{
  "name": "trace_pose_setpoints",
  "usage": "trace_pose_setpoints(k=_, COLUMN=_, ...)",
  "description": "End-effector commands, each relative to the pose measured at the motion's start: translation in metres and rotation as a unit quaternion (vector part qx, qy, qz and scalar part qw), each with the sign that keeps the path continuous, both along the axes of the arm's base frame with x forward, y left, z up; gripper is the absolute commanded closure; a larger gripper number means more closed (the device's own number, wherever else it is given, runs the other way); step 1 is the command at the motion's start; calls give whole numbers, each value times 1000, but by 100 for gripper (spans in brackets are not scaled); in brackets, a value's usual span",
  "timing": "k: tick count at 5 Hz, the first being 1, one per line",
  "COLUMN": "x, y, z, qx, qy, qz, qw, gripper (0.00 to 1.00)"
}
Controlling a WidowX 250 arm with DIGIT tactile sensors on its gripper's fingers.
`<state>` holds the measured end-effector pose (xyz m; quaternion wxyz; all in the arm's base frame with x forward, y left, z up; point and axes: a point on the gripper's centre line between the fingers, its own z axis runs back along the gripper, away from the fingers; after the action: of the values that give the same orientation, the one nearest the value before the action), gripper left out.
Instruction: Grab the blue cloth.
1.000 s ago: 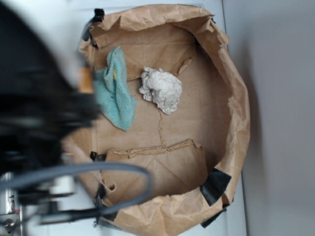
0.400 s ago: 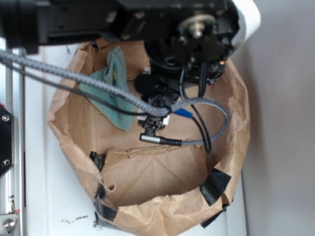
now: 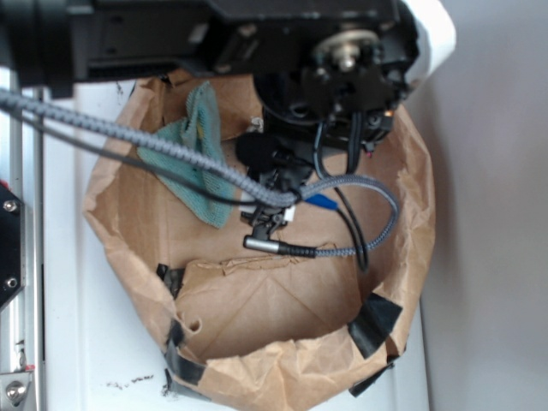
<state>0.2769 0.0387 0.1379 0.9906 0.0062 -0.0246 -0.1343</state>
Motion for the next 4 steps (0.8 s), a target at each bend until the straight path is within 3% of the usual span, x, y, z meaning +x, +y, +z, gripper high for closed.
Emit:
trace_pose_setpoints(k=1, x=-10, y=5, z=-87, qx=44, qy=-5, qz=-78, qw=996, gripper=0)
trace_pose_setpoints(k=2, x=-12, y=16, z=-137, qx=27, qy=43, qz=-94, qw=994, gripper=0)
trace_pose_setpoints(k=3, x=-8, y=21, z=-175, qx=39, qy=71, qz=-79, qw=994, gripper=0)
trace_pose_setpoints(k=4, x=-4, y=25, z=-166, qx=24, qy=59, qz=-85, qw=994, gripper=100)
